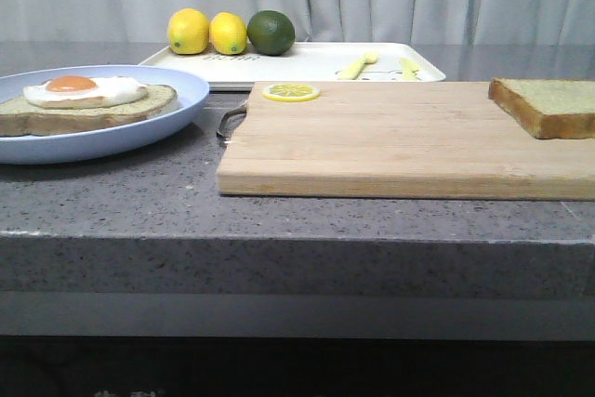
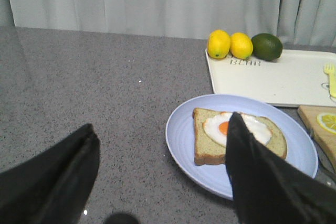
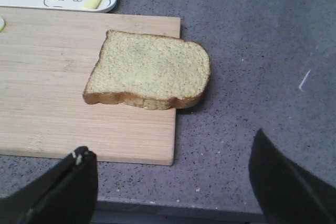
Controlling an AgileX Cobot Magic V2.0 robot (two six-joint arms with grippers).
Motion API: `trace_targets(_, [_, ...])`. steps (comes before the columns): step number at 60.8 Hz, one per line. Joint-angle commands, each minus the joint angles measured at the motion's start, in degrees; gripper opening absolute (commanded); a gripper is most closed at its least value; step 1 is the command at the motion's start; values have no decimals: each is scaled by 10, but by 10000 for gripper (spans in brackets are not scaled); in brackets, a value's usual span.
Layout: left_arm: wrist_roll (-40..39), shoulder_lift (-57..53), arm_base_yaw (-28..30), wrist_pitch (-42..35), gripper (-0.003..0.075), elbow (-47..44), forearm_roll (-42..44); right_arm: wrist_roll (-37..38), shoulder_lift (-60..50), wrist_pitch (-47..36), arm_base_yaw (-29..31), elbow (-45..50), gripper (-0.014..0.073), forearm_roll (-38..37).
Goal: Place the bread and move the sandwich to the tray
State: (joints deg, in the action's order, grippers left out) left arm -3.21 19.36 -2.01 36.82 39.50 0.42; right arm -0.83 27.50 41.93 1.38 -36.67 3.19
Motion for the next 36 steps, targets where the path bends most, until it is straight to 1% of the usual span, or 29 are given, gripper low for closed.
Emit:
trace_targets(1, [6,27,-11,-25,503,26,-12,0,40,-3,0,-55,600,6])
trace_targets(12, [28,57,-64,-12,503,31,-9,0,152,102,0,-152,600,6])
trace_targets(21, [32,68,-102,-18,503,31,2,-3,247,180,0,-220,600,6])
trace_targets(29, [32,69,-109,-38,503,31,3,-13,317,203,6,-259,600,6])
trace_targets(32, [32,69,-109,-41,503,31,3,-20,345,211,17,-271,600,8])
trace_targets(36, [32,69,-109,-44,503,31,3,-36,376,222,47,-285,600,25])
